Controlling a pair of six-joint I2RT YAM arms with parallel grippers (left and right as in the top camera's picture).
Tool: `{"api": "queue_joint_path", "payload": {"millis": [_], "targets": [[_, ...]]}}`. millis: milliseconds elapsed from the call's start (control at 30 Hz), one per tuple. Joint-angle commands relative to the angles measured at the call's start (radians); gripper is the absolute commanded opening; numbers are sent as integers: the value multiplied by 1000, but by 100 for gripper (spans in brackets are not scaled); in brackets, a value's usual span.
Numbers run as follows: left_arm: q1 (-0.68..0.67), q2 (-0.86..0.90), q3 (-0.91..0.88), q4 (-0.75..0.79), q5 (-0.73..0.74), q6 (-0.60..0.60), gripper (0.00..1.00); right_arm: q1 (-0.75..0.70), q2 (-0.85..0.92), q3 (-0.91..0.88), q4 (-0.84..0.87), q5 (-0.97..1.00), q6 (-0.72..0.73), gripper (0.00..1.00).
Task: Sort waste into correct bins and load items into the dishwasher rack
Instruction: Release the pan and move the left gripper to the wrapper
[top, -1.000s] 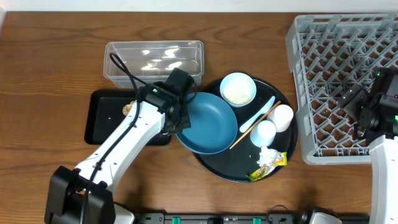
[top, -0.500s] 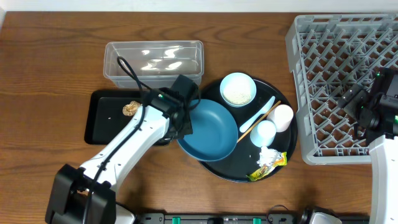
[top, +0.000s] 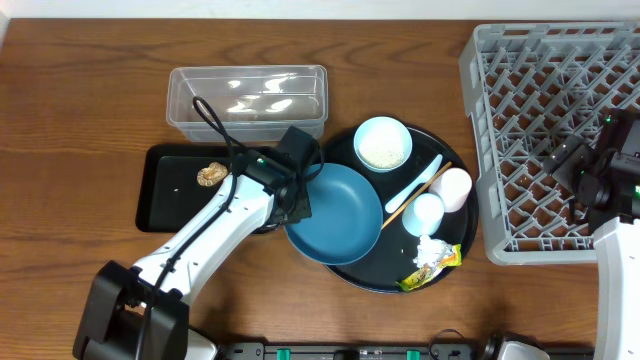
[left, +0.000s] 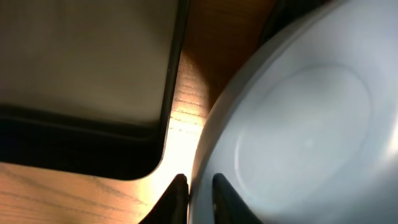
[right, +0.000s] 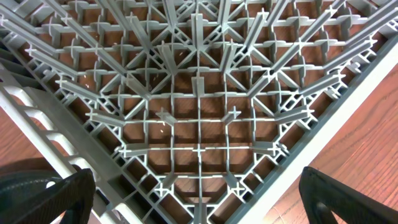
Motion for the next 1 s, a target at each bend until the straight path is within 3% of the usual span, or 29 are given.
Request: {"api": "queue_joint_path", "payload": {"millis": [0, 33, 433, 733, 867, 900, 933, 967], "targets": [[-1, -1, 6, 3, -8, 19, 17, -6, 0, 17, -2, 3, -7, 99], [-1, -1, 8, 3, -8, 34, 23, -6, 0, 17, -2, 3, -7, 99], [-1, -11, 89, -43, -4, 105, 25, -6, 0, 16, -2, 3, -7, 99], [-1, -197, 169, -157, -4, 137, 32, -6, 0, 17, -2, 3, -7, 99], [-1, -314, 169, -164, -4, 200, 45, -6, 0, 17, -2, 3, -7, 99], [-1, -338, 169, -166, -3, 210, 58, -6, 0, 16, -2, 3, -7, 99], [-1, -364, 169, -170, -3, 217, 79, -6, 0, 16, -2, 3, -7, 99], [-2, -384, 168, -173, 10, 227, 88, -6, 0, 16, -2, 3, -7, 99]]}}
